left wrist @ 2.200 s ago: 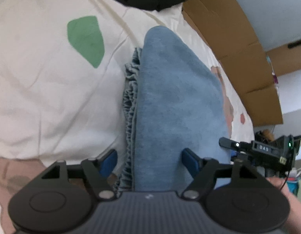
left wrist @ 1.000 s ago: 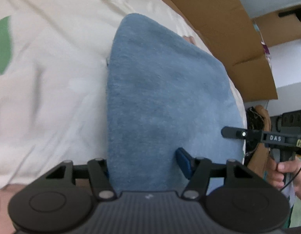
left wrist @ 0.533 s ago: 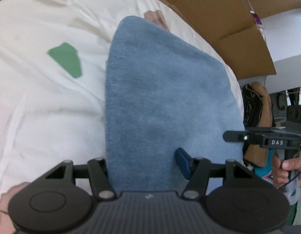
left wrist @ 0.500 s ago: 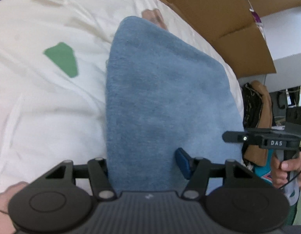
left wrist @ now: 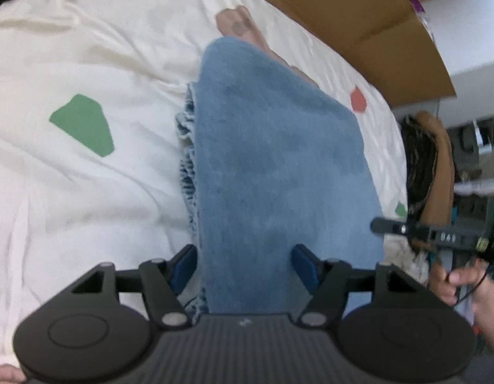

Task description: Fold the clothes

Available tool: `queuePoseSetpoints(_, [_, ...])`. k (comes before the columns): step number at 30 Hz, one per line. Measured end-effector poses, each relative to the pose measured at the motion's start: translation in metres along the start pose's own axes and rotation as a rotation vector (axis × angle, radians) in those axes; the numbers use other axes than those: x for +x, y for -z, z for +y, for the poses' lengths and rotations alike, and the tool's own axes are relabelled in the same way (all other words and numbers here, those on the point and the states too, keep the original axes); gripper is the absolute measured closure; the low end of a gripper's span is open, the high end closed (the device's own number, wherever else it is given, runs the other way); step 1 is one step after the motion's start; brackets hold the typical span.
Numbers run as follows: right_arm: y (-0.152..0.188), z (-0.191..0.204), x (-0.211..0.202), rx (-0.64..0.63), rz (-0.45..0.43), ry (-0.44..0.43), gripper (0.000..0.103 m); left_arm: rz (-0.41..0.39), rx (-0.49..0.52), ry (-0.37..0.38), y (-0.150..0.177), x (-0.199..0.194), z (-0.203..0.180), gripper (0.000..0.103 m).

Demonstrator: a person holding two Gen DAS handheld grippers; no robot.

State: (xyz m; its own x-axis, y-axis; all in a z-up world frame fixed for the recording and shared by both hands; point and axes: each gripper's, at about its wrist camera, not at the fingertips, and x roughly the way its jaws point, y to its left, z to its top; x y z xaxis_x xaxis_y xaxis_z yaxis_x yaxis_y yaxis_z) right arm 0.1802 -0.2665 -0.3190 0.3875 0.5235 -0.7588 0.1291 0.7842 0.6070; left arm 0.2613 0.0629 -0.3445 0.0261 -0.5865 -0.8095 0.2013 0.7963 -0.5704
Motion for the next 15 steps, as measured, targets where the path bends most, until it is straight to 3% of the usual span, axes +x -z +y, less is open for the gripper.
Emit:
queuePoseSetpoints(4, [-0.003, -0.015, 0.005, 0.095, -0.007, -0.011, 0.062, 0.0, -0.012, 0.018, -0.001, 0.004, 0.004, 0.03])
queuePoseSetpoints(15, [0.001, -0.005, 0.029, 0.044, 0.085, -0.021, 0.056, 0.025, -0.032, 0.062, -0.004, 0.014, 0.017, 0.016])
